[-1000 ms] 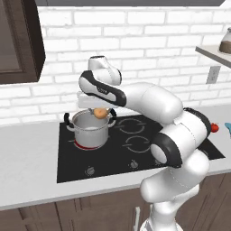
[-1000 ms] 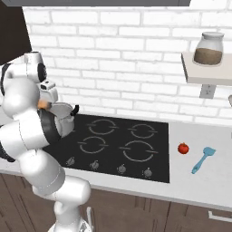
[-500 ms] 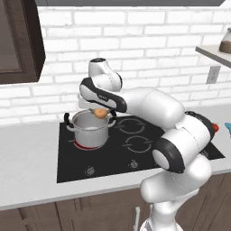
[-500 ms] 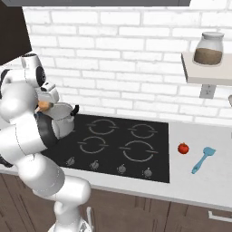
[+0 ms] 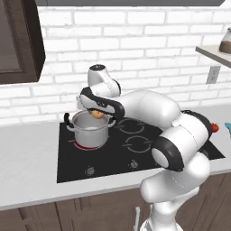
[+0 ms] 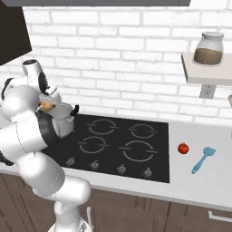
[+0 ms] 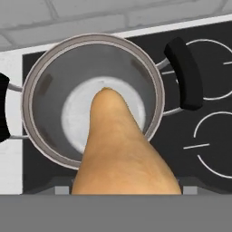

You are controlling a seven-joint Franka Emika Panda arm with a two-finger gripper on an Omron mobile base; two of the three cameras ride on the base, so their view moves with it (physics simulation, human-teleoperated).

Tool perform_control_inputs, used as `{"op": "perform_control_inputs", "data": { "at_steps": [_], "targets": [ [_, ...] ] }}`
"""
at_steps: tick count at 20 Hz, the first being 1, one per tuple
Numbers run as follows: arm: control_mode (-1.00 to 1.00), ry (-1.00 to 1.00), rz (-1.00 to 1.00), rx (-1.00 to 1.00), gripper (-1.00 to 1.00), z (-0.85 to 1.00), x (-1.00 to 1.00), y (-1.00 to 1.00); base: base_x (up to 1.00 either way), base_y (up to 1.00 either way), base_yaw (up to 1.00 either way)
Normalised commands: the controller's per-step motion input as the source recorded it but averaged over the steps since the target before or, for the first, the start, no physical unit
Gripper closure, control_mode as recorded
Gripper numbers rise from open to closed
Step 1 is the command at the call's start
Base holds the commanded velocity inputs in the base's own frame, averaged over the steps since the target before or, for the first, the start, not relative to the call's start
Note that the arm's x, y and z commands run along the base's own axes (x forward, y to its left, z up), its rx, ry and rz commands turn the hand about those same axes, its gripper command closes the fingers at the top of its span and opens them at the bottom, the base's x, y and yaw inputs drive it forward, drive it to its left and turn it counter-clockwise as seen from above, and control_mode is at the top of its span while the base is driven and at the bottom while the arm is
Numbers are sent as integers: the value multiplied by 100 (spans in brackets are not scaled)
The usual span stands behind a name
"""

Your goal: Put the squash and tomato in the pot. Retrieve the spatula and lightly stir the vegetables in the pot.

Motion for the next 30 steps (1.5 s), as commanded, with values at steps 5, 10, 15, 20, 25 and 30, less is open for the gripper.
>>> {"op": "perform_control_inputs", "data": {
  "at_steps": [5,10,15,20,25,30],
  "targets": [
    [-100,0,0,0,100,-6,28,22,0,0,0],
    [-100,0,0,0,100,-14,3,0,0,0,0],
    [-100,0,0,0,100,-28,1,0,0,0,0],
    [-100,1,0,0,100,-27,8,0,0,0,0],
    [-100,5,0,0,100,-24,20,0,0,0,0],
    [-100,1,0,0,100,-12,24,2,0,0,0]
  ]
}}
